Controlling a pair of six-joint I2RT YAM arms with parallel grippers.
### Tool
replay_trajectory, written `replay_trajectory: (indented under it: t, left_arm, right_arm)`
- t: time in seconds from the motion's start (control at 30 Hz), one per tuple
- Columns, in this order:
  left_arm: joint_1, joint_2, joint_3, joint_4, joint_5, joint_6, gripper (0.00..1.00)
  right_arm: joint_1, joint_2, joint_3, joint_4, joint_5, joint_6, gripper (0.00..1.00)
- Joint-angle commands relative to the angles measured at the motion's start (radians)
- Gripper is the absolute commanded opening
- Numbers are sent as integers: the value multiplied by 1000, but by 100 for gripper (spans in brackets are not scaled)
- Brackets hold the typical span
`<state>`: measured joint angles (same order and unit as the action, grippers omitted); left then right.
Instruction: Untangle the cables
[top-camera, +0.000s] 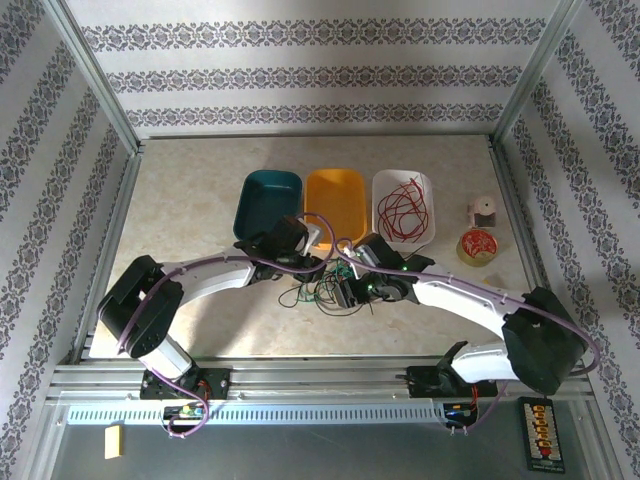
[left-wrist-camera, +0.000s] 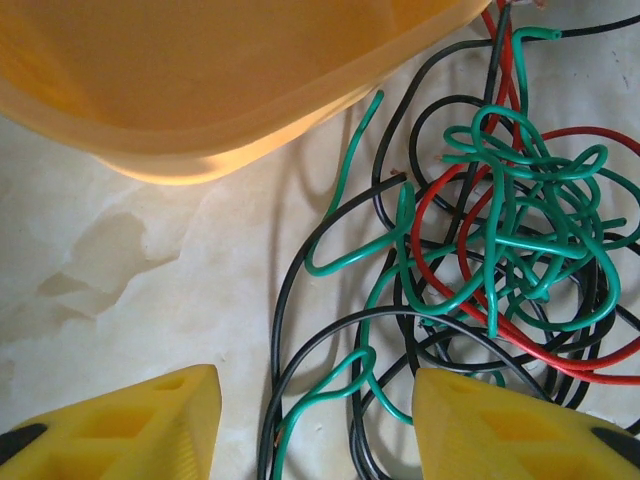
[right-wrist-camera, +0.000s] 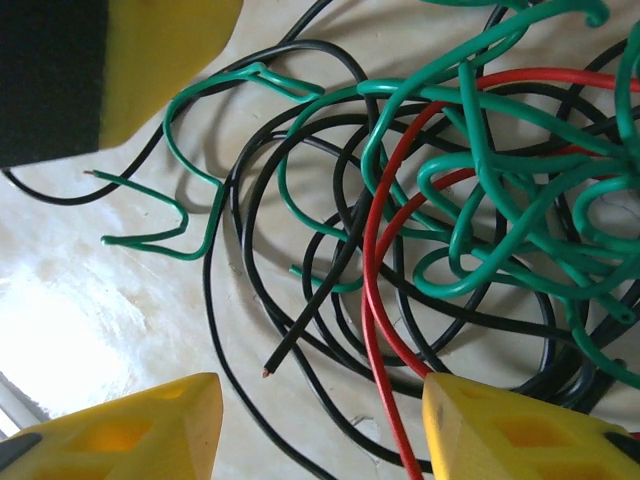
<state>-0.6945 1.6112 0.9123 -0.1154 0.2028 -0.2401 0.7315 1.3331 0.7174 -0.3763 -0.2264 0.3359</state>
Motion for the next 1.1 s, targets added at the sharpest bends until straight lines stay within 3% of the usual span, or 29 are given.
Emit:
replay_trajectory:
  t: [0.0, 0.23, 0.6, 0.93, 1.03, 1.07]
  left_arm:
    - [-22, 14, 31, 8, 8, 26, 56]
    - [-44, 66, 72, 12, 44, 46, 59]
    - [-69, 202, 173, -26, 24, 70, 56]
    - [-73, 205, 166, -26, 14, 66, 53]
    - [-73, 201, 165, -30, 11, 65, 54]
    - [-73, 200, 165, -31, 9, 67, 54]
  right_arm:
    - [27, 28, 32, -38, 68, -28, 54]
    - [46, 35, 54, -30, 157, -28, 53]
    - [48, -19, 43, -78, 135, -8, 49]
    - [40, 5, 2, -49, 110, 12, 47]
    - [37, 35, 5, -35, 105, 9, 42]
    - [36, 38, 5, -31, 104, 10, 36]
